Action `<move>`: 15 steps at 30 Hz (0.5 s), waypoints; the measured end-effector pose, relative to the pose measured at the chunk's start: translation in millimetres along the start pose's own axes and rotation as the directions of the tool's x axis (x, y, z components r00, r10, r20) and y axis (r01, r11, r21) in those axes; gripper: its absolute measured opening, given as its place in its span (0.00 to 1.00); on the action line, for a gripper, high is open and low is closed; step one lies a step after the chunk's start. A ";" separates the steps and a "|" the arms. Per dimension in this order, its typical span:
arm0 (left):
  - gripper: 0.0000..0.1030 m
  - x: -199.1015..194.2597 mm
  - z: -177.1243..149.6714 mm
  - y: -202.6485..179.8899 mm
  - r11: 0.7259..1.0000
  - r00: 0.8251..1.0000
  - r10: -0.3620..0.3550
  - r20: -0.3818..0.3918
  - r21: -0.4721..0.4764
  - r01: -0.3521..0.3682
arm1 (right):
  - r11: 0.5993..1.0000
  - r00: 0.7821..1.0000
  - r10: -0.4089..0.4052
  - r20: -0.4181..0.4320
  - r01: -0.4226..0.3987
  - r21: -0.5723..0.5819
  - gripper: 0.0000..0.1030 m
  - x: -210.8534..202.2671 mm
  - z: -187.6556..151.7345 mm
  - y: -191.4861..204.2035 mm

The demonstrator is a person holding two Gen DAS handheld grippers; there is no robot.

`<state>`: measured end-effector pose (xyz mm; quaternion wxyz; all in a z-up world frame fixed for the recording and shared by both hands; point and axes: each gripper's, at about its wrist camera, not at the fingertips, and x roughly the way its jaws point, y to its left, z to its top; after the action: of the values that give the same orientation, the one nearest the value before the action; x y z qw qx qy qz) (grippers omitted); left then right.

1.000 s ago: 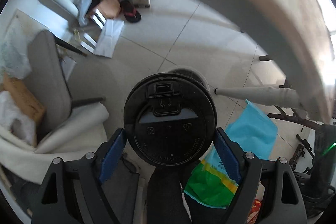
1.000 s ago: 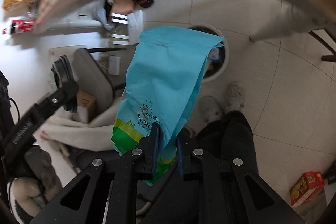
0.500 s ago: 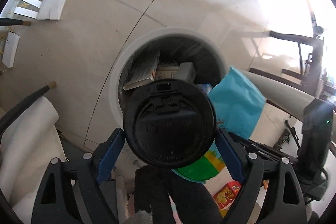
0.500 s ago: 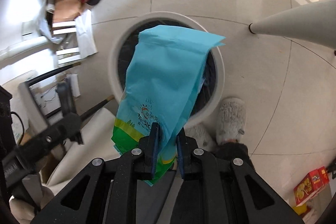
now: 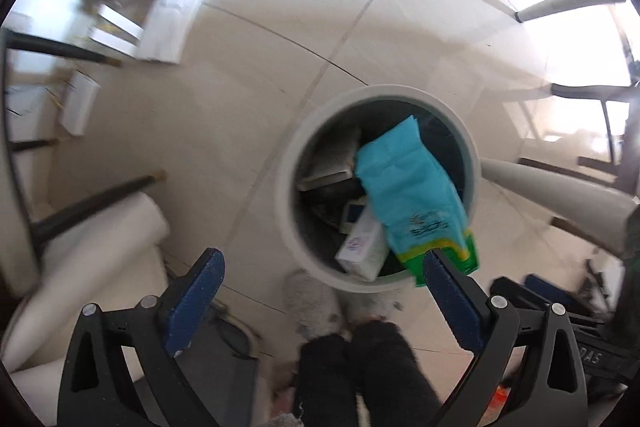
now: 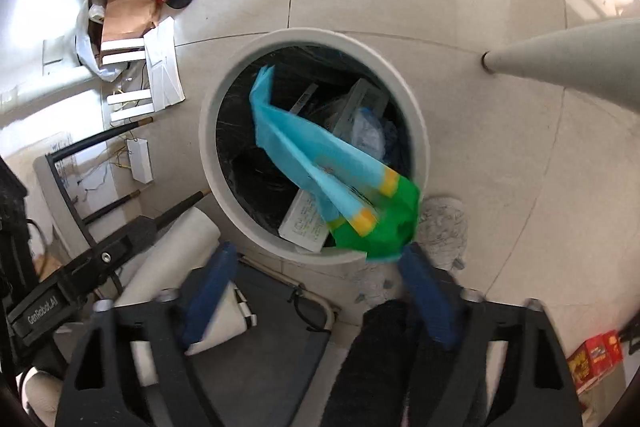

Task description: Collect trash

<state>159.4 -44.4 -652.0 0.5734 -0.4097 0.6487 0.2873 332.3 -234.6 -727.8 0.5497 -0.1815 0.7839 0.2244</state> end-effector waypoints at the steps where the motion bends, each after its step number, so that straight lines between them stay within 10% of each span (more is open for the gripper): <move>1: 0.98 -4.7 -6.6 -0.7 1.000 1.000 0.017 0.013 0.006 -0.018 | 0.999 0.999 -0.032 0.013 0.032 -0.023 0.98 -6.6 -6.0 2.1; 15: 0.98 -117.5 -99.5 -16.4 0.992 0.993 0.107 0.048 0.062 -0.110 | 0.975 0.973 -0.173 0.154 0.191 -0.112 1.00 -116.6 -99.1 21.8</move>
<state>123.7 -112.7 -517.7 0.5844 -0.3485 0.6659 0.3059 281.8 -266.6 -585.2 0.6102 -0.2705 0.7067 0.2345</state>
